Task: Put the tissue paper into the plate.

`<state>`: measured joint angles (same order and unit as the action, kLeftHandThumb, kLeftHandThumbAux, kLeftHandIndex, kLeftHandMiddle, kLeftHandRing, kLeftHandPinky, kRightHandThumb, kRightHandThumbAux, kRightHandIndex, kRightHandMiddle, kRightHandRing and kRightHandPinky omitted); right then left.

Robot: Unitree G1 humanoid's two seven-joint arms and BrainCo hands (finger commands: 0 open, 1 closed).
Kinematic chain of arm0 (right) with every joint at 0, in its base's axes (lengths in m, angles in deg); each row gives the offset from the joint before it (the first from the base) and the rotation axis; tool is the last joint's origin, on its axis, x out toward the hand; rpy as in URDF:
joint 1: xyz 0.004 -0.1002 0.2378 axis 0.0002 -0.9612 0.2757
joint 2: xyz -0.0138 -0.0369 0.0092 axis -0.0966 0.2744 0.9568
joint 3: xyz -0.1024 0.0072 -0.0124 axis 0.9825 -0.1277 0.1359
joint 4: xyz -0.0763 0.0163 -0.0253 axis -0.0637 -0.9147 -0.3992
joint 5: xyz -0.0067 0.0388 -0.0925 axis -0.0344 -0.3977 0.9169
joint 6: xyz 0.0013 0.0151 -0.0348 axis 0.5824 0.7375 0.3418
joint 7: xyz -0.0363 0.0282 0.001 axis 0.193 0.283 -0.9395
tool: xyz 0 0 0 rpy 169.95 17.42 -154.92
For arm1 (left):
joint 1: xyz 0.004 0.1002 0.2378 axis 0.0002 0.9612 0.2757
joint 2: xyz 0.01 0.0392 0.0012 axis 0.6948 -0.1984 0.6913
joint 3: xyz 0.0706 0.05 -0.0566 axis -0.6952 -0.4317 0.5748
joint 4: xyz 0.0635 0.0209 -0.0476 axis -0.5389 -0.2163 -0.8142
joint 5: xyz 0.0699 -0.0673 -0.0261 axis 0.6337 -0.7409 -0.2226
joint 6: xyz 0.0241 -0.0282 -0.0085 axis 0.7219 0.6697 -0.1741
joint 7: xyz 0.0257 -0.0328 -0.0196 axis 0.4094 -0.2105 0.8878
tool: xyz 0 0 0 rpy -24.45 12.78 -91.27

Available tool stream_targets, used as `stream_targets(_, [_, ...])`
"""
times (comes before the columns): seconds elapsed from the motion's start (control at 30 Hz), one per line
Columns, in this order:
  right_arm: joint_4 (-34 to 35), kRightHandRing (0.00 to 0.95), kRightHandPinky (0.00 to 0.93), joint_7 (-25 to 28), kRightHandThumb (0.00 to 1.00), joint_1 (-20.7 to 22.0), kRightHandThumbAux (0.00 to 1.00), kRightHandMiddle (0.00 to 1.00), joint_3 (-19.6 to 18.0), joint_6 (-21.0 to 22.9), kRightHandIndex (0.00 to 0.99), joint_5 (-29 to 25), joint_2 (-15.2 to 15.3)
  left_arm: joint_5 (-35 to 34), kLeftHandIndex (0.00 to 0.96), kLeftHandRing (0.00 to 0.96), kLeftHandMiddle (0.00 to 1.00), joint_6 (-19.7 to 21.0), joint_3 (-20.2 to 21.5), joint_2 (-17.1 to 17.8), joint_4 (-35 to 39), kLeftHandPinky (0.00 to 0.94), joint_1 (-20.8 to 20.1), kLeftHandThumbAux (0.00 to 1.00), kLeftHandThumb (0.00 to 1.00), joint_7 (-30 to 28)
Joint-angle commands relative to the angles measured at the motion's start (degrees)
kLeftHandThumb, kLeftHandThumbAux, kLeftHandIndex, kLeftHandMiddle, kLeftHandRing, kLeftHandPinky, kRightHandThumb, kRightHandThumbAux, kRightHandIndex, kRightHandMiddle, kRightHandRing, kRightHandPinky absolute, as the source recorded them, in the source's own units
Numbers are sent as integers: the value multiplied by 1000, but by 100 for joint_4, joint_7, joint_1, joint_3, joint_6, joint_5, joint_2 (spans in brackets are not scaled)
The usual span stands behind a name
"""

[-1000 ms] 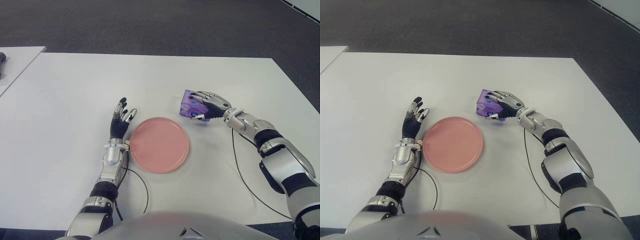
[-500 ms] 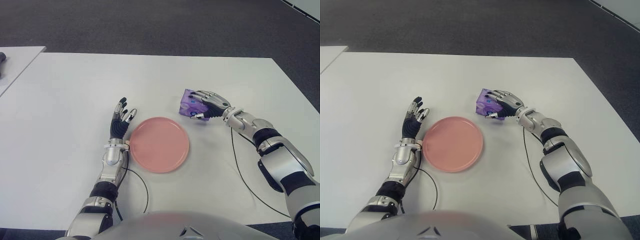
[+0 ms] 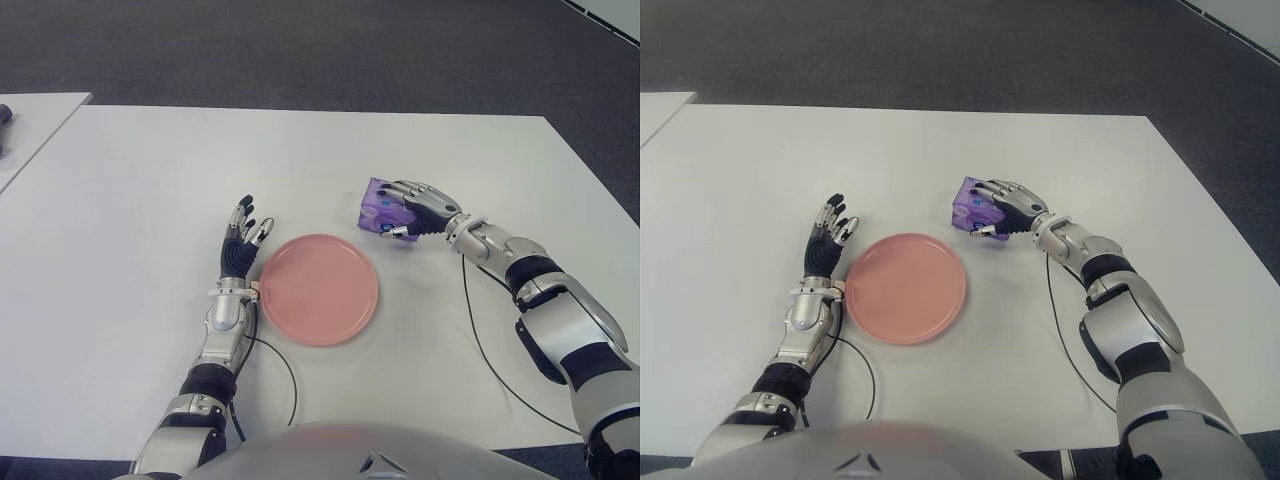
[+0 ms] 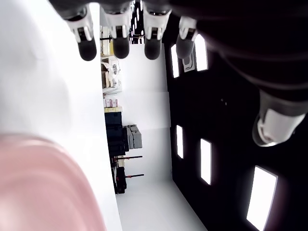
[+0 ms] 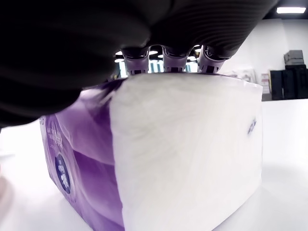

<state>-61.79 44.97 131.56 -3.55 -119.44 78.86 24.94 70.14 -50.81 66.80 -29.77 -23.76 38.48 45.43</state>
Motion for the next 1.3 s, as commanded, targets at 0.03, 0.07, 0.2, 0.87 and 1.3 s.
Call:
stream_targets(0.03, [-98,5,23,67,198,-99,283,9,15,135,0,-2,-100,31,0,0,0,81,-9,-47,41,0,124,475,0,52])
stream_targets(0.07, [-99,7,32,36,205,-119,288,13,2,183,0,-15,-131,31,0,0,0,82,-8,-47,44,0,125,476,0,50])
stream_targets(0.2, [-58,139,169,-764,382,-349,334,152,215,759,142,289,-459,13,0,0,0,97,-11,-47,63,0,134,486,0,17])
stream_targets(0.87, [-497,548,559,-3645,750,-651,449,559,1556,2614,359,1499,-873,-8,0,0,0,339,2,-38,297,0,242,494,0,-21])
stream_targets(1.3, [-498,638,673,-3483,871,-730,638,518,1353,2701,367,1177,-1057,3,0,0,0,51,24,-27,71,0,157,470,0,-1])
